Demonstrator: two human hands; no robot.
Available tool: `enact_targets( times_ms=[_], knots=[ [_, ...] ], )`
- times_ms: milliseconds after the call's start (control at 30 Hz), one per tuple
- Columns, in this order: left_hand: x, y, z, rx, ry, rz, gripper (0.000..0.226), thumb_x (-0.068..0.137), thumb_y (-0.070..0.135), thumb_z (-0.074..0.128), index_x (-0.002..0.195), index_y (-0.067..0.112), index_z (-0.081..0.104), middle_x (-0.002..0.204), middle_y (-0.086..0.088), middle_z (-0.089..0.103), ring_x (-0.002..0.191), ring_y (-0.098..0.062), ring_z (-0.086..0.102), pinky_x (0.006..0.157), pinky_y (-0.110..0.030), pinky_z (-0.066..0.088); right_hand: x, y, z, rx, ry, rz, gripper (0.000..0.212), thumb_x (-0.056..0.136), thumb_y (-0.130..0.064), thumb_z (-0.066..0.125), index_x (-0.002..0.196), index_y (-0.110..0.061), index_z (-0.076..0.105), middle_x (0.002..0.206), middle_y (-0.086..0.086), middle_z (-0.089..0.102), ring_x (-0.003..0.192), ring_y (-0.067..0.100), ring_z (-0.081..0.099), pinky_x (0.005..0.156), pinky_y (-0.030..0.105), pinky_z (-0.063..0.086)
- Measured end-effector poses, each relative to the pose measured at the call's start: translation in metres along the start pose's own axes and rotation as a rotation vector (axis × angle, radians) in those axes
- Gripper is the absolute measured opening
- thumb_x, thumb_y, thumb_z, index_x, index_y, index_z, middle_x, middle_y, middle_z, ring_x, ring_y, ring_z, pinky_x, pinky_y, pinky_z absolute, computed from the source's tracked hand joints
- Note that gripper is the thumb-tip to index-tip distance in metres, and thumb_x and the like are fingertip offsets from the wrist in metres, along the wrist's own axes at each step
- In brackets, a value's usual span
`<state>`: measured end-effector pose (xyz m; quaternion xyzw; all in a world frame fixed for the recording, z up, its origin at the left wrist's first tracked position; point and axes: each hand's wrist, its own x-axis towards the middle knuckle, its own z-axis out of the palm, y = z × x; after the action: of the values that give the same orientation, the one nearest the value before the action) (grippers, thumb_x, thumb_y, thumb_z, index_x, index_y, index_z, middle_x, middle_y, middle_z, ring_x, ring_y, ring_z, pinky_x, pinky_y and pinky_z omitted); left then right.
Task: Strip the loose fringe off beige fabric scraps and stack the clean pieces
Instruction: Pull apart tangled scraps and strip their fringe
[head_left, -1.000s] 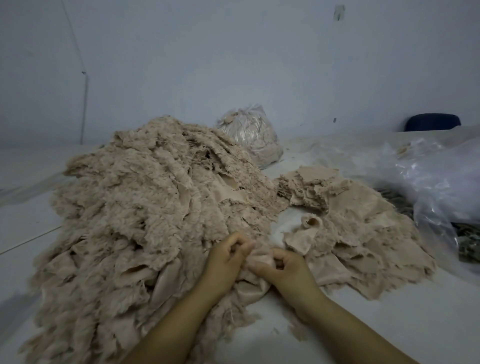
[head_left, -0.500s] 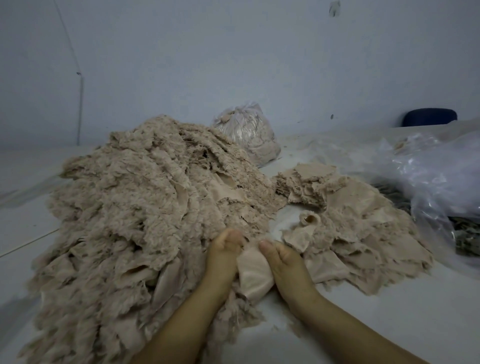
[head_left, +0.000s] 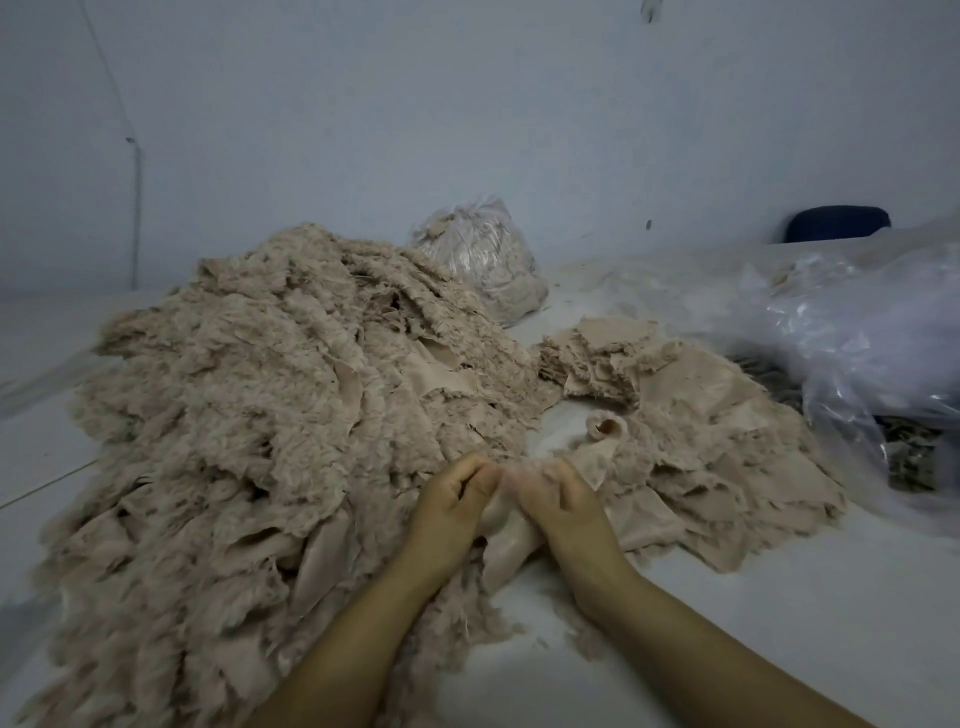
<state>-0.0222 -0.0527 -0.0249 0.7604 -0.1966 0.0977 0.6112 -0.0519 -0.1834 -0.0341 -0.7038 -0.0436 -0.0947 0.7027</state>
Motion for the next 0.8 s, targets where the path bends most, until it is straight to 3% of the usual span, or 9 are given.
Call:
enact_targets(
  times_ms=[100, 200, 300, 367, 500, 600, 667, 733, 800],
  knots=[
    [0.001, 0.001, 0.001, -0.105, 0.122, -0.091, 0.027, 0.098, 0.012, 0.046, 0.071, 0.012, 0.051, 0.058, 0.007, 0.05, 0.049, -0.001, 0.044, 0.047, -0.016, 0.038, 0.0, 0.0, 0.001, 0.048, 0.017, -0.021, 0.018, 0.092, -0.023, 0.06, 0.075, -0.023, 0.063, 0.068, -0.009, 0.066, 0.065, 0.003, 0.061, 0.059, 0.016, 0.048],
    [0.006, 0.0, -0.008, -0.32, 0.272, -0.252, 0.032, 0.097, 0.031, 0.043, 0.075, 0.008, 0.048, 0.048, 0.002, 0.048, 0.036, -0.004, 0.041, 0.037, -0.016, 0.034, 0.006, -0.002, -0.004, 0.138, 0.174, 0.019, 0.018, 0.097, -0.02, 0.053, 0.087, -0.007, 0.062, 0.085, 0.014, 0.069, 0.08, 0.028, 0.065, 0.075, 0.038, 0.055],
    [0.003, -0.001, -0.01, -0.36, 0.058, -0.279, 0.03, 0.094, 0.039, 0.048, 0.091, 0.011, 0.059, 0.069, 0.006, 0.069, 0.062, -0.006, 0.065, 0.055, -0.018, 0.049, 0.008, -0.003, -0.003, 0.288, 0.184, 0.12, 0.02, 0.097, -0.017, 0.053, 0.103, 0.002, 0.059, 0.102, 0.028, 0.065, 0.094, 0.041, 0.063, 0.088, 0.054, 0.051],
    [-0.003, -0.001, -0.002, -0.23, -0.129, -0.213, 0.013, 0.088, 0.026, 0.064, 0.09, 0.014, 0.063, 0.069, 0.011, 0.069, 0.064, -0.001, 0.063, 0.056, -0.014, 0.048, 0.007, -0.003, -0.004, 0.364, 0.151, 0.141, 0.015, 0.094, -0.01, 0.056, 0.105, 0.0, 0.057, 0.097, 0.027, 0.065, 0.089, 0.04, 0.064, 0.084, 0.052, 0.052],
    [-0.004, -0.005, -0.003, -0.17, -0.107, -0.15, 0.009, 0.086, 0.005, 0.063, 0.083, 0.013, 0.061, 0.062, 0.013, 0.064, 0.059, 0.002, 0.058, 0.054, -0.012, 0.044, 0.007, -0.005, -0.013, 0.381, 0.018, 0.174, 0.03, 0.081, -0.016, 0.071, 0.104, 0.0, 0.061, 0.096, 0.025, 0.067, 0.085, 0.035, 0.065, 0.081, 0.048, 0.052],
    [-0.006, -0.009, -0.007, -0.12, -0.225, -0.176, 0.031, 0.075, 0.034, 0.078, 0.091, 0.016, 0.058, 0.072, 0.014, 0.064, 0.067, 0.0, 0.06, 0.061, -0.014, 0.046, 0.005, -0.004, -0.013, 0.338, -0.078, 0.205, 0.027, 0.083, -0.02, 0.067, 0.1, 0.001, 0.067, 0.097, 0.026, 0.07, 0.086, 0.037, 0.066, 0.083, 0.049, 0.052],
    [-0.006, -0.008, -0.007, -0.292, -0.208, -0.319, 0.047, 0.074, 0.06, 0.067, 0.104, 0.026, 0.058, 0.09, 0.016, 0.068, 0.085, -0.003, 0.066, 0.071, -0.018, 0.05, 0.005, -0.002, -0.014, 0.333, -0.123, 0.211, 0.018, 0.088, -0.017, 0.062, 0.095, -0.001, 0.068, 0.088, 0.021, 0.071, 0.078, 0.031, 0.067, 0.071, 0.039, 0.056],
    [-0.004, -0.01, -0.008, -0.391, -0.167, -0.376, 0.039, 0.077, 0.056, 0.058, 0.108, 0.033, 0.058, 0.097, 0.018, 0.069, 0.091, -0.001, 0.067, 0.071, -0.016, 0.051, 0.002, -0.001, -0.013, 0.308, -0.207, 0.224, 0.014, 0.09, -0.016, 0.06, 0.092, -0.003, 0.067, 0.079, 0.016, 0.069, 0.066, 0.023, 0.065, 0.06, 0.029, 0.053],
    [-0.003, -0.006, -0.008, -0.365, -0.163, -0.332, 0.022, 0.079, 0.04, 0.06, 0.094, 0.026, 0.068, 0.084, 0.009, 0.071, 0.076, -0.005, 0.068, 0.063, -0.015, 0.051, 0.001, 0.0, -0.011, 0.246, -0.237, 0.216, 0.012, 0.09, -0.014, 0.061, 0.09, -0.005, 0.068, 0.079, 0.014, 0.07, 0.067, 0.02, 0.066, 0.061, 0.027, 0.054]
  ],
)
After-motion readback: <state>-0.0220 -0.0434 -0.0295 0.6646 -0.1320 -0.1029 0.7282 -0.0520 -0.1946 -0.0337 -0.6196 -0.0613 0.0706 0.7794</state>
